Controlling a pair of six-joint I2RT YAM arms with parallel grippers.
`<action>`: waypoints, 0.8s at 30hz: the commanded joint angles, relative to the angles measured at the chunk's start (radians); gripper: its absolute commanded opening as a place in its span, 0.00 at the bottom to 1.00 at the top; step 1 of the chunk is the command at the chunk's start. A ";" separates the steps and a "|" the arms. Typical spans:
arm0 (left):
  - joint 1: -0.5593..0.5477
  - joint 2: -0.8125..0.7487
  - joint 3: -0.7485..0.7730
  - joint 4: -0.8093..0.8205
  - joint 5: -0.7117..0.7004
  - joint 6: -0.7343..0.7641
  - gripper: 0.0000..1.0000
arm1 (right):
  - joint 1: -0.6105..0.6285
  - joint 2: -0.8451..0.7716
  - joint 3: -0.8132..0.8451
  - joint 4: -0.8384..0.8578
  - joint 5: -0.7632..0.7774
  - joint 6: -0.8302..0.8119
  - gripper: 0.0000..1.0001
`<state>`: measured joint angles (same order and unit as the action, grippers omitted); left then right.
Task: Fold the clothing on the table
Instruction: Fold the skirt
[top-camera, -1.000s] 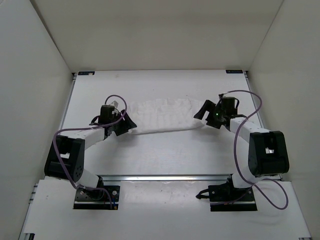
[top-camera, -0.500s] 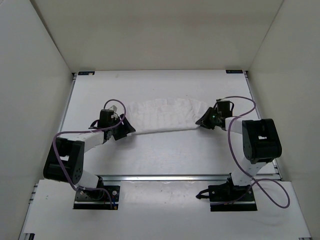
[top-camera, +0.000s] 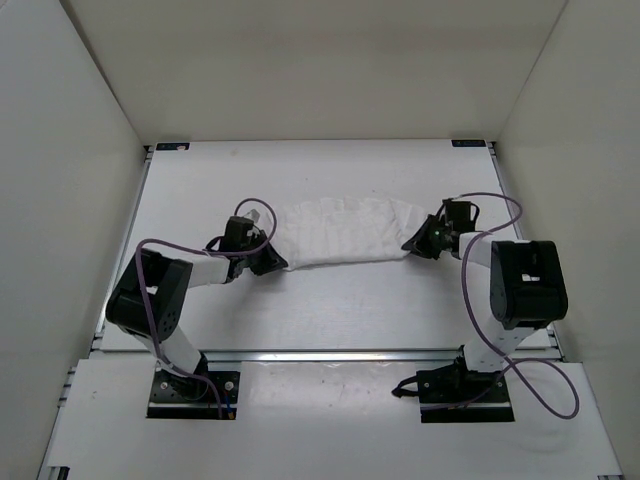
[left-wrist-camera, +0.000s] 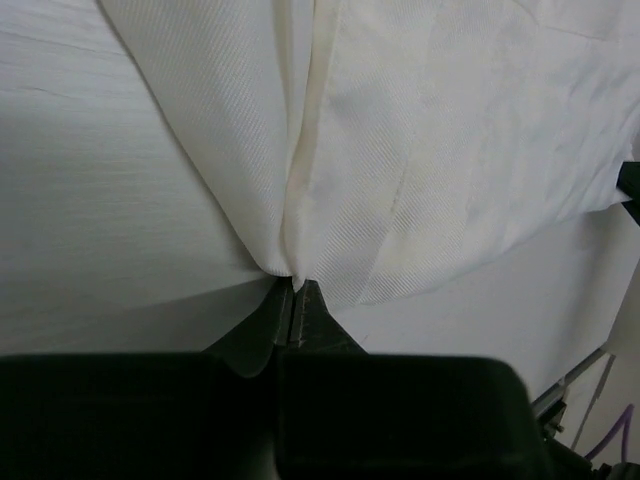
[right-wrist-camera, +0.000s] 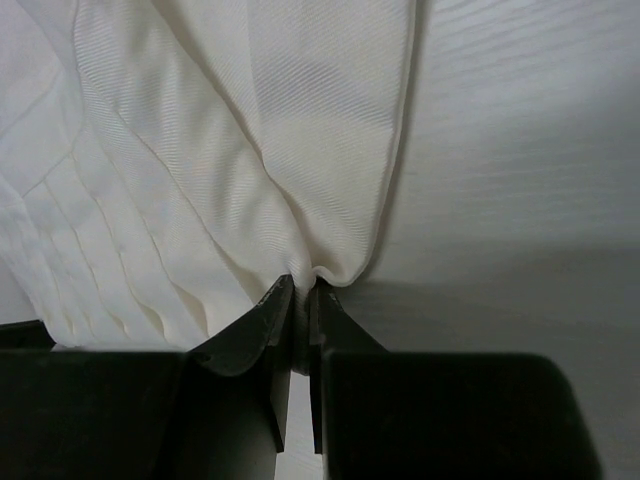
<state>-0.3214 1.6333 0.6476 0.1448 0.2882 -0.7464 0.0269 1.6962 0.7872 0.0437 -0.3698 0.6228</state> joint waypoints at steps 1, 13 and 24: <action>-0.088 0.016 0.030 0.036 0.017 -0.042 0.00 | -0.071 -0.064 0.059 -0.160 0.046 -0.110 0.00; -0.102 0.059 0.023 0.082 0.029 -0.071 0.00 | 0.177 -0.060 0.567 -0.633 0.236 -0.411 0.00; -0.091 0.059 0.004 0.102 0.054 -0.058 0.02 | 0.590 0.080 0.681 -0.435 0.188 -0.365 0.00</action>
<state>-0.4206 1.7084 0.6720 0.2409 0.3305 -0.8196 0.5850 1.7306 1.4448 -0.4679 -0.1490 0.2420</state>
